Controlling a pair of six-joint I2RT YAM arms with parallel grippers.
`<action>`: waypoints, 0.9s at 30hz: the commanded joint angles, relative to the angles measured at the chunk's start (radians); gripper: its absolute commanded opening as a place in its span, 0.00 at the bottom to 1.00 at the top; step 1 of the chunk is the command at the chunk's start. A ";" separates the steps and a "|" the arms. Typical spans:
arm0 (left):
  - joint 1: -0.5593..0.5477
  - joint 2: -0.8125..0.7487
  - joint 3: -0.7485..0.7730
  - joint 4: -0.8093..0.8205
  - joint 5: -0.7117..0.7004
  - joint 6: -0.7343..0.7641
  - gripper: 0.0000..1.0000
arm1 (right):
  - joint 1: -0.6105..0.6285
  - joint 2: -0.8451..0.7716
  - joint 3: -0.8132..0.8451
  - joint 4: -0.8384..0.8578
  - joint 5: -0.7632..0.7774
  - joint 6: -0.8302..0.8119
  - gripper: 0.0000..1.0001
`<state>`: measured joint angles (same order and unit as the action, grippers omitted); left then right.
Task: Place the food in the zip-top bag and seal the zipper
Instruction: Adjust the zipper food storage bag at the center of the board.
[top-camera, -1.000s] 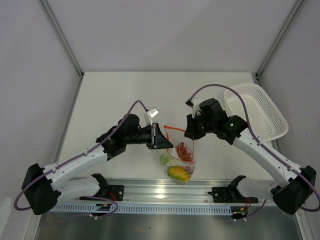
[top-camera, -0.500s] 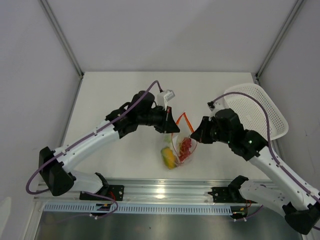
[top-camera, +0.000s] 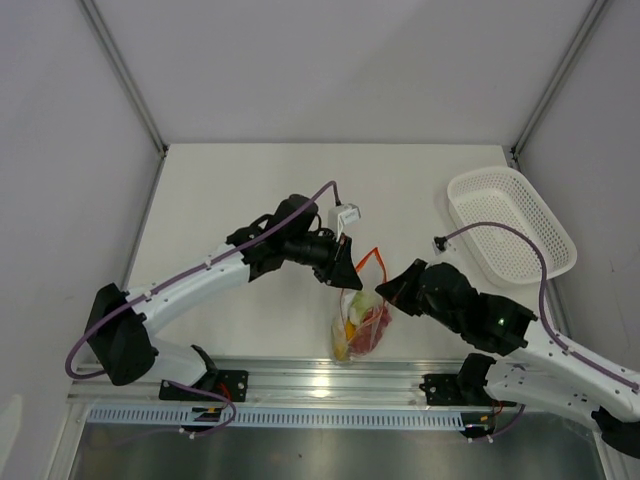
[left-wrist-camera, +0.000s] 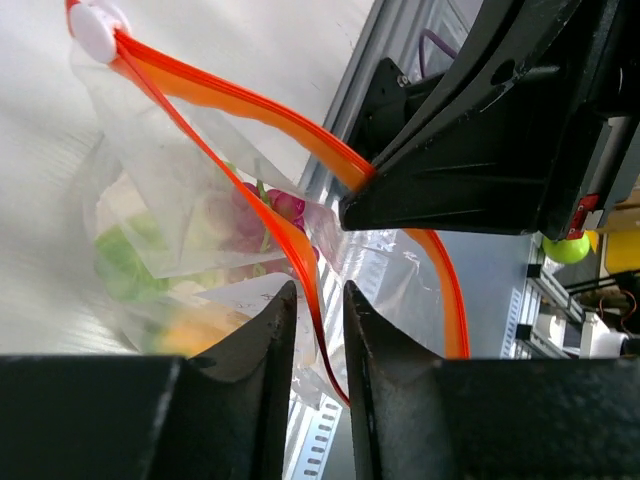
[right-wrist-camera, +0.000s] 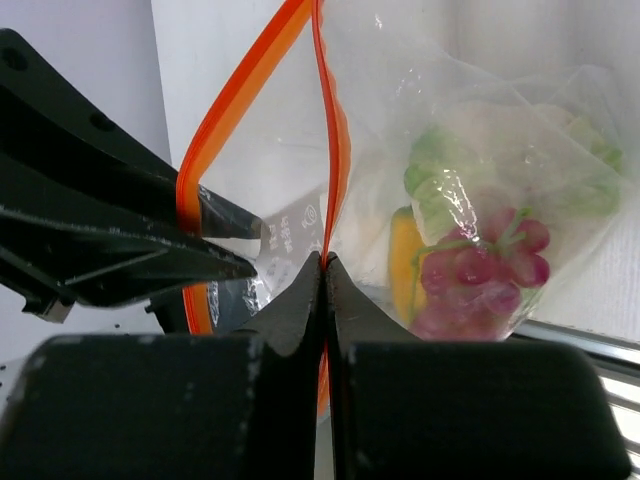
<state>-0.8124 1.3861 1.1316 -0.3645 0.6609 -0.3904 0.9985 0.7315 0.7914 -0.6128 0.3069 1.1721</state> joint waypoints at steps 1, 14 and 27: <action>-0.014 -0.019 -0.016 0.070 0.071 0.019 0.29 | 0.063 0.009 0.000 0.051 0.162 0.119 0.00; -0.045 -0.145 -0.061 0.072 -0.026 0.008 0.99 | 0.121 0.062 0.060 0.018 0.265 0.147 0.00; -0.214 -0.139 -0.061 0.075 -0.297 0.114 0.99 | 0.149 0.163 0.187 -0.071 0.343 0.257 0.07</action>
<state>-0.9882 1.2549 1.0584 -0.3187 0.4454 -0.3290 1.1324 0.8879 0.9203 -0.6754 0.5648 1.3613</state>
